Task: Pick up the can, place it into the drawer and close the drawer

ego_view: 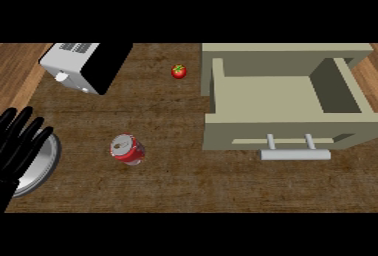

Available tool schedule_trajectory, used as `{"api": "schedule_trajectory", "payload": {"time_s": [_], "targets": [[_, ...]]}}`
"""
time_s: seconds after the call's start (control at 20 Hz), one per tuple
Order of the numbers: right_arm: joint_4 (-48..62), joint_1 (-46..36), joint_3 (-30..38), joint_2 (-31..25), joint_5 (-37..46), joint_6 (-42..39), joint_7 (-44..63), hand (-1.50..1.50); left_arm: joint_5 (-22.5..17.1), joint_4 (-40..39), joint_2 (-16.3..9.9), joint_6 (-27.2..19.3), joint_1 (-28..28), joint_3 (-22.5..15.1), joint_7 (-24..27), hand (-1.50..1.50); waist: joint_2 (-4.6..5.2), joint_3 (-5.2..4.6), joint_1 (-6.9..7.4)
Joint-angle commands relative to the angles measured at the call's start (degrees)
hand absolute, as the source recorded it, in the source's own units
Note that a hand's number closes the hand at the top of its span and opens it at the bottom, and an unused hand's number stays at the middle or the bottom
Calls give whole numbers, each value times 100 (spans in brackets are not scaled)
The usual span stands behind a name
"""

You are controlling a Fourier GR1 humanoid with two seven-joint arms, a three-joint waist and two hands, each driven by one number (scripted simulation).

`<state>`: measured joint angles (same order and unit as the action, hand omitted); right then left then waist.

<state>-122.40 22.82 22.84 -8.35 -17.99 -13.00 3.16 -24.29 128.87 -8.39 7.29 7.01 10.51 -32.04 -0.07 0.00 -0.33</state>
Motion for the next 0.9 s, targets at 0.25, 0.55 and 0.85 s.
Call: {"api": "schedule_trajectory", "payload": {"time_s": [0.25,0.55,0.85], "targets": [[-88,44,389,78,-227,-376,242,-150,208,-697,330,-329,-527,-257,-22,-150,5,-1,4],[-145,362,987,8,-866,-904,159,-150,847,-1572,661,-389,-737,-697,557,-150,4,-1,-25],[-636,494,852,433,-508,-913,340,-150,1010,-2242,552,-44,-505,-655,1117,-150,3,-3,-7]]}}
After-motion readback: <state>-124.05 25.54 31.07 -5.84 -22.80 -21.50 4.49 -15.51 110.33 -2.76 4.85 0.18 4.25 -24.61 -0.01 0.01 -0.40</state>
